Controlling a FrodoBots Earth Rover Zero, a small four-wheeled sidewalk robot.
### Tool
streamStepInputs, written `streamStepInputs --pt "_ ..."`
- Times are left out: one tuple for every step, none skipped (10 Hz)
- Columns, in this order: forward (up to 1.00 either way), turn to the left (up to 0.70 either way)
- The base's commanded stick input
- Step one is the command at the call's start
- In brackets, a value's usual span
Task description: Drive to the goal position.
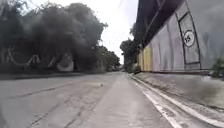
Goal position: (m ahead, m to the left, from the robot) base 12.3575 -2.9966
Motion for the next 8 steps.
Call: streamStepInputs --pt "0.70 0.00" --pt "0.70 0.00" --pt "0.70 0.00" --pt "0.70 -0.18" --pt "0.70 -0.22" --pt "0.70 0.00" --pt "0.70 0.00" --pt "0.70 0.00"
